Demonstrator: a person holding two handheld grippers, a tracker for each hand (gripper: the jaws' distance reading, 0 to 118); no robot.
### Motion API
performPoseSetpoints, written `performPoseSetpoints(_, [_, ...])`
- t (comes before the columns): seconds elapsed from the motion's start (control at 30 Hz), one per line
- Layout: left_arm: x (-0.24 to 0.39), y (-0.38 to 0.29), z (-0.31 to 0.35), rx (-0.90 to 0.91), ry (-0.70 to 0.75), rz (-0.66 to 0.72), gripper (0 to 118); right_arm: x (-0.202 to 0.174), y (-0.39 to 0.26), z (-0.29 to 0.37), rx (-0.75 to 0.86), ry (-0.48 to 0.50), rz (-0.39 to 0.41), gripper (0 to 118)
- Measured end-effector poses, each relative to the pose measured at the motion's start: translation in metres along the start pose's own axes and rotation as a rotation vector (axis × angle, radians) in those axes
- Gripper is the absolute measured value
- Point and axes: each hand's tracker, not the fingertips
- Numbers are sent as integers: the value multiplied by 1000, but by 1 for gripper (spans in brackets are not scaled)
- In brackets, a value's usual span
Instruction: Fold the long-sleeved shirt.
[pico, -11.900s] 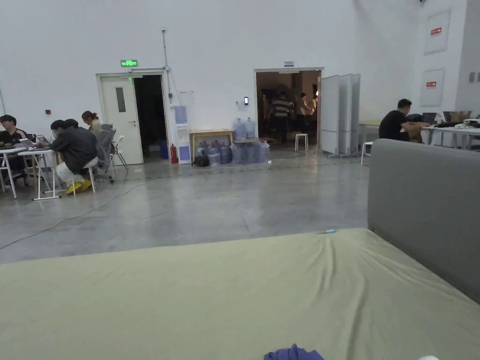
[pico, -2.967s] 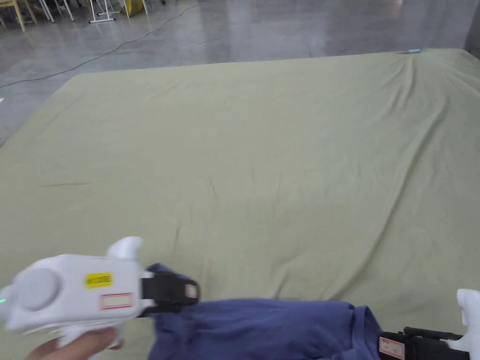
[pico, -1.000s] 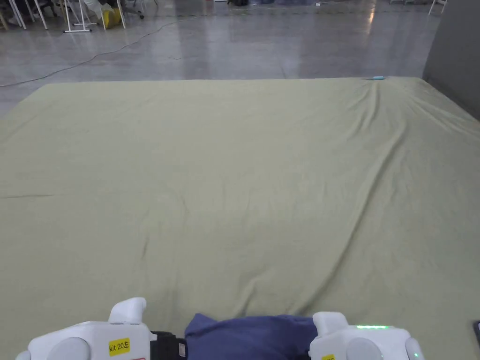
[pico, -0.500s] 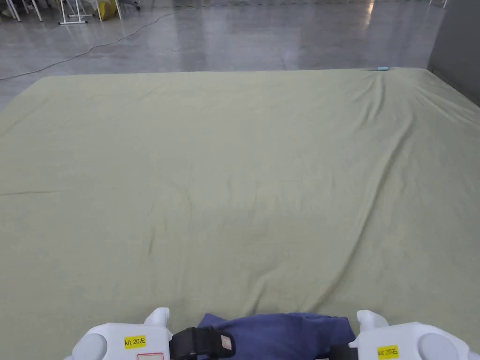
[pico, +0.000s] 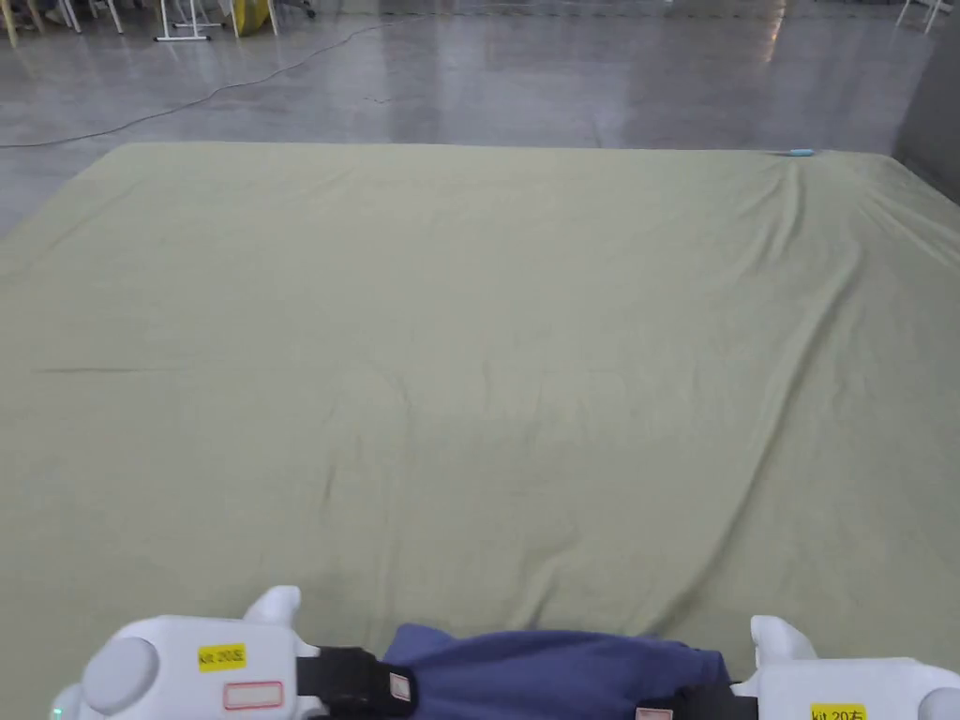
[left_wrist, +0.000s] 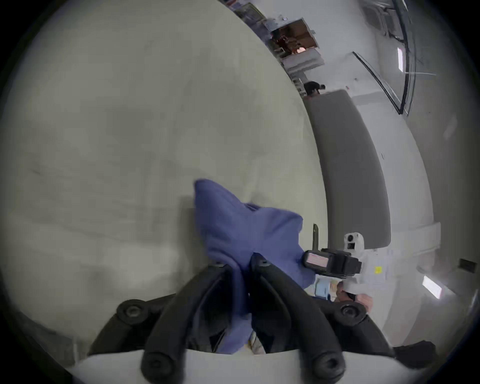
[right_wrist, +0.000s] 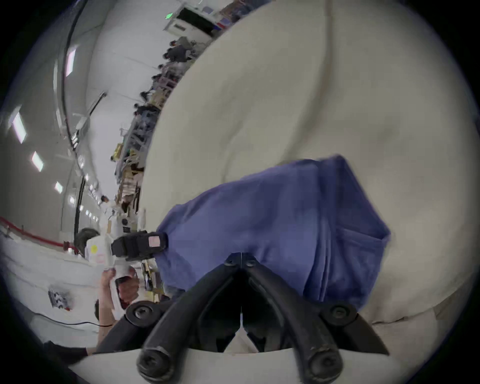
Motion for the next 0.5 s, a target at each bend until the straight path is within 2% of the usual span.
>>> performPoseSetpoints(0.07, [-3, 7, 27, 14, -4, -8, 2, -19, 4, -2, 0, 42, 19, 0])
performPoseSetpoints(0.17, [-9, 13, 60, 60, 115, -57, 0, -43, 7, -6, 5, 99, 53, 0])
performPoseSetpoints(0.37, [-48, 16, 96, 79, 187, -4, 0, -69, 6, -16, 1, 71, 106, 0])
performPoseSetpoints(0.5, [-77, 39, 140, 157, 350, 22, 0, -81, 3, -15, -11, 48, 169, 0])
